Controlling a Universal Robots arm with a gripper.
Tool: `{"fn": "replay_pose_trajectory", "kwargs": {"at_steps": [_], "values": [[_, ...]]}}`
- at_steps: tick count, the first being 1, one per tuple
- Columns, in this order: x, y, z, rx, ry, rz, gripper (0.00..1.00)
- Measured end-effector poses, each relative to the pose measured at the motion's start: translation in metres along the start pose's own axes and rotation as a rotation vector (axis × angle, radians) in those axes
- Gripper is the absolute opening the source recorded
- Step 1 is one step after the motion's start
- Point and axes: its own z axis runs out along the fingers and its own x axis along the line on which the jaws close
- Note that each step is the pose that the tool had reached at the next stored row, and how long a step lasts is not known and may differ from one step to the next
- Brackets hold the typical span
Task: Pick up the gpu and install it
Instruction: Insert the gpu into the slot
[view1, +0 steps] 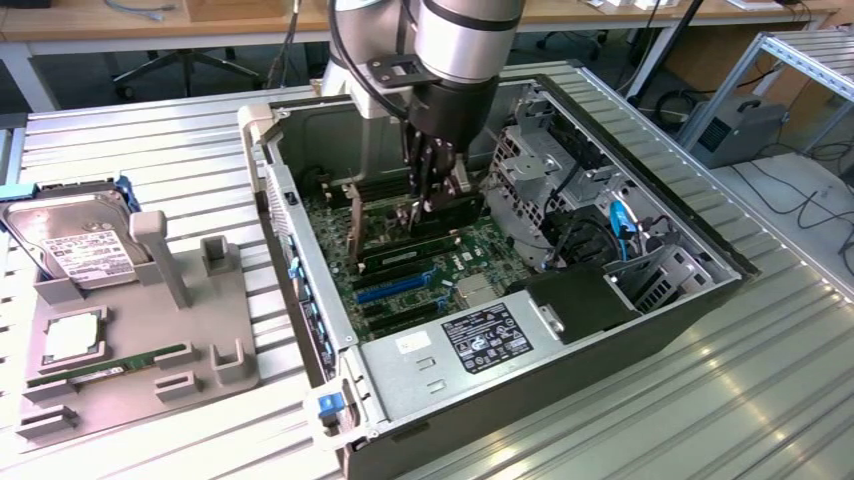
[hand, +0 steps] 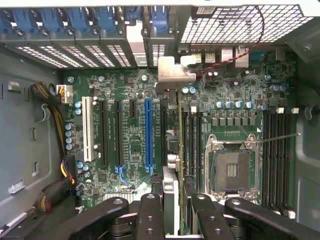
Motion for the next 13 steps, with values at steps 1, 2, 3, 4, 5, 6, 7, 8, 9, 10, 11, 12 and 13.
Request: {"fn": "replay_pose_trajectory", "kwargs": {"at_steps": [1,2,3,4,5,6,7,8,9,10,11,12,13], "values": [[0.0003,0.0002,0.0003,0.0,0.0007,0.0,0.27],[0.0006,0.0004,0.0005,0.0,0.0015,0.0,0.27],[0.0009,0.0007,0.0008,-0.0001,0.0022,0.0,0.27],[0.0011,0.0008,0.0011,-0.0001,0.0029,0.0,0.27],[0.0012,0.0008,0.0014,0.0,0.0033,0.0,0.27],[0.0013,0.0009,0.0017,0.0,0.0035,0.0,0.27],[0.0014,0.0009,0.002,0.0,0.0037,0.0,0.27],[0.0014,0.001,0.0023,0.0,0.004,0.0,0.27],[0.0016,0.0014,0.0028,0.0,0.0043,0.0,0.27],[0.0018,0.0018,0.0033,0.0,0.0048,0.0,0.27],[0.0021,0.0022,0.0037,0.0,0.0049,0.0,0.27],[0.0022,0.0023,0.004,0.0001,0.0051,0.0,0.27],[0.0023,0.0026,0.0043,0.0001,0.0054,0.0,0.27]]}}
